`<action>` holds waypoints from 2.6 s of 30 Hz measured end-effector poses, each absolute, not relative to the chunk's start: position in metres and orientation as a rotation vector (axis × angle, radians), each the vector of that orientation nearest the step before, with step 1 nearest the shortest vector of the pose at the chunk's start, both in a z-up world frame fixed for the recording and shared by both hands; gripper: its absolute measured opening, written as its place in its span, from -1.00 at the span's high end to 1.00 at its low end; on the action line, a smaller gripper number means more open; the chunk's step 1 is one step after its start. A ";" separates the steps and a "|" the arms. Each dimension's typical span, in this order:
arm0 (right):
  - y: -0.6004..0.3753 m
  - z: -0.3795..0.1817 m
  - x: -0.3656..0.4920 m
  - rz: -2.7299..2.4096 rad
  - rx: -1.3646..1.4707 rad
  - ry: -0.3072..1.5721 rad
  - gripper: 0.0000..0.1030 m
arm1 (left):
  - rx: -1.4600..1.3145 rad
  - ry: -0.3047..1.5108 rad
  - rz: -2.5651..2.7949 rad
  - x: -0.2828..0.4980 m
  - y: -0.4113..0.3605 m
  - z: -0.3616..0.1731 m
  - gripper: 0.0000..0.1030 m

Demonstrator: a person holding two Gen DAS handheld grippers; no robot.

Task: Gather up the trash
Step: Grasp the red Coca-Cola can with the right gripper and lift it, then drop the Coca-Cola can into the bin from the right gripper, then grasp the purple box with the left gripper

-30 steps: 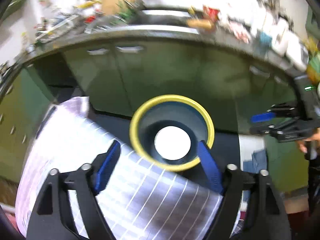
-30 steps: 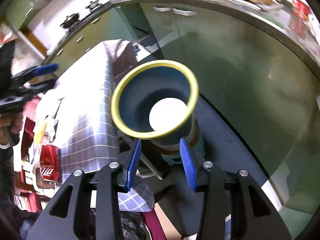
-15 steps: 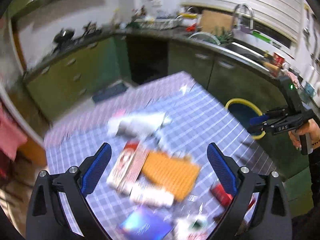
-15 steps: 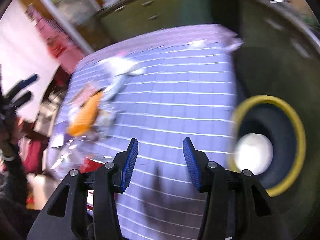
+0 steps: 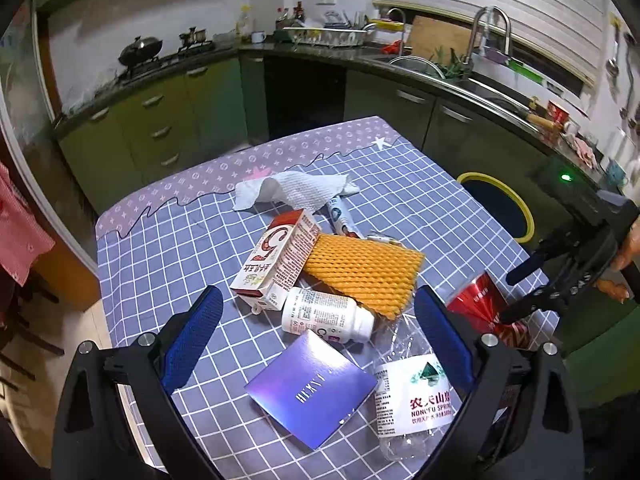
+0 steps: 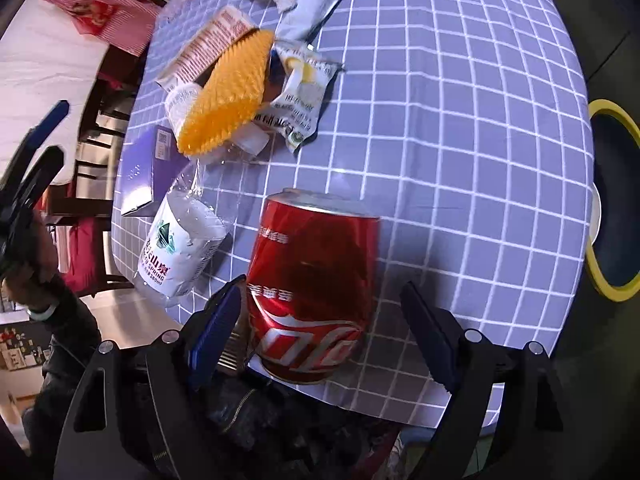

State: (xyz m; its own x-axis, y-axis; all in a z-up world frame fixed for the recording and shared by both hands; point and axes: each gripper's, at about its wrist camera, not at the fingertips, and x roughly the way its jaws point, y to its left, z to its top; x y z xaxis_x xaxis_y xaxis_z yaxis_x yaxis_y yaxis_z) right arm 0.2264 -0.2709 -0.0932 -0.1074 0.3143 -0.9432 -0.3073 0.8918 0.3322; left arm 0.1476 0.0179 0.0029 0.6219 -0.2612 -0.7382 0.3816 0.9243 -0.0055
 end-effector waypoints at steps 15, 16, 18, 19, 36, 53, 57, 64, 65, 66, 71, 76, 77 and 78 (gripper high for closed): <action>-0.214 -0.142 0.240 0.374 -0.196 1.672 -0.43 | 0.171 0.818 -0.391 0.122 0.035 -0.008 -0.78; -0.206 -0.148 0.237 0.374 -0.207 1.676 -0.36 | 0.167 0.821 -0.390 0.122 0.036 -0.009 -0.78; -0.196 -0.153 0.234 0.376 -0.245 1.663 -0.35 | 0.160 0.825 -0.386 0.123 0.039 -0.011 -0.79; -0.193 -0.153 0.234 0.373 -0.255 1.656 -0.35 | 0.156 0.828 -0.383 0.124 0.041 -0.013 -0.79; -0.373 -0.035 0.271 0.179 0.041 1.215 -0.34 | 0.063 0.978 -0.280 0.139 0.050 -0.027 -0.84; -0.557 -0.178 0.376 -0.149 0.167 1.286 -0.45 | 0.000 1.180 -0.240 0.150 0.013 -0.042 -0.84; -0.558 -0.162 0.368 -0.128 0.175 1.240 -0.55 | -0.030 1.246 -0.191 0.158 0.011 -0.052 -0.84; -0.556 -0.150 0.345 -0.029 0.188 1.208 -0.56 | -0.120 1.334 -0.011 0.170 0.016 -0.067 -0.84; -0.556 -0.149 0.340 -0.015 0.187 1.208 -0.56 | -0.118 1.329 0.036 0.170 0.018 -0.067 -0.84; -0.554 -0.150 0.338 0.000 0.186 1.209 -0.56 | -0.118 1.327 0.080 0.170 0.020 -0.067 -0.84; -0.538 -0.141 0.325 0.076 0.179 1.215 -0.56 | -0.210 1.399 0.189 0.171 0.030 -0.078 -0.84; -0.529 -0.140 0.318 0.133 0.185 1.210 -0.56 | -0.234 1.438 0.226 0.178 0.024 -0.090 -0.77; -0.528 -0.141 0.317 0.139 0.185 1.210 -0.56 | -0.239 1.448 0.237 0.180 0.025 -0.094 -0.73; -0.526 -0.141 0.315 0.150 0.185 1.211 -0.56 | -0.247 1.456 0.242 0.180 0.025 -0.096 -0.65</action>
